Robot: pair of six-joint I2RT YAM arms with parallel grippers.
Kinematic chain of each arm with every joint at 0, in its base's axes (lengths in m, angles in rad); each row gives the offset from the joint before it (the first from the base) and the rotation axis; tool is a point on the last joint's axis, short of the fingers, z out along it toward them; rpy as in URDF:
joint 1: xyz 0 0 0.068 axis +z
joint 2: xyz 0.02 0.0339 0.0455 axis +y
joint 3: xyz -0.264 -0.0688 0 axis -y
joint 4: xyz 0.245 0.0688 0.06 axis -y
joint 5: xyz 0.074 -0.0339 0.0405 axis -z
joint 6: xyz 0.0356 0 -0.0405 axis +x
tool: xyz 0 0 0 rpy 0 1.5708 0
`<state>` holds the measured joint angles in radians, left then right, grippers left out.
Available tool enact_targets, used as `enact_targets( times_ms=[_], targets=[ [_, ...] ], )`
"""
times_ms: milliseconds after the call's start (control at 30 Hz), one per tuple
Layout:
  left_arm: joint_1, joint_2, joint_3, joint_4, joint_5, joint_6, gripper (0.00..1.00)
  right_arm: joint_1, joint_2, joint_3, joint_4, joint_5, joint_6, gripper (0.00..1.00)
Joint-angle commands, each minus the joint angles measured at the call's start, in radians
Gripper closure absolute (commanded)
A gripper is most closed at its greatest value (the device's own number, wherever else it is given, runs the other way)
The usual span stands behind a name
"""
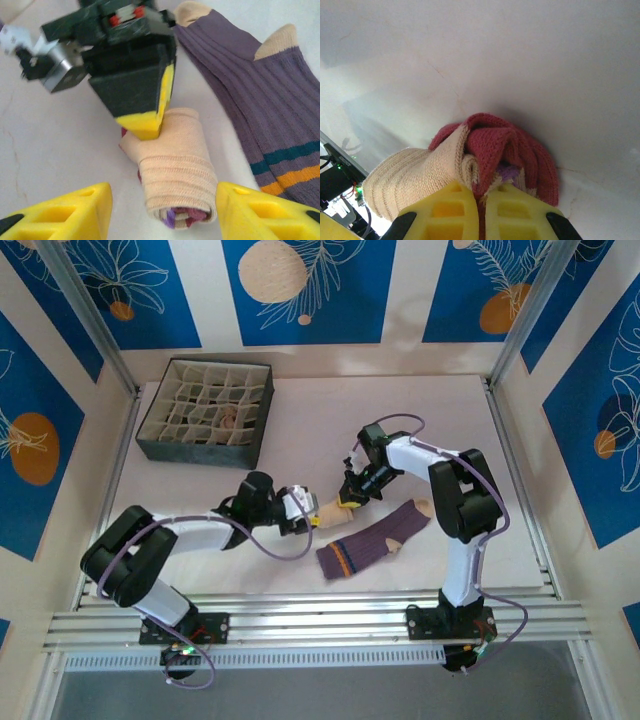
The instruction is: Roll the socks
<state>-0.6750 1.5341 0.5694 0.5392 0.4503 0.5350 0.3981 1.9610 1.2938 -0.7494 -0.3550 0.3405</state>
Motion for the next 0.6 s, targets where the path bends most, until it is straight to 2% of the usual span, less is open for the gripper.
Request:
enact_targets(
  times_ms=[0,233,400,500,567],
  targets=[
    [-0.050,0.006,0.020,0.005,-0.075,0.160,0.44,-0.007,0.051,0.000,-0.096,0.085,-0.030,0.96],
    [-0.125,0.106,0.075,-0.040,-0.149,0.279,0.43,-0.007,0.075,0.018,-0.123,0.082,-0.045,0.96],
    [-0.151,0.213,0.086,0.032,-0.220,0.297,0.43,-0.010,0.079,0.025,-0.140,0.076,-0.055,0.96],
    [-0.158,0.264,0.074,0.098,-0.282,0.298,0.44,-0.010,0.073,0.024,-0.146,0.054,-0.068,0.96],
    [-0.163,0.279,0.080,0.104,-0.332,0.300,0.51,-0.011,0.061,0.020,-0.144,0.033,-0.079,0.95]
  ],
)
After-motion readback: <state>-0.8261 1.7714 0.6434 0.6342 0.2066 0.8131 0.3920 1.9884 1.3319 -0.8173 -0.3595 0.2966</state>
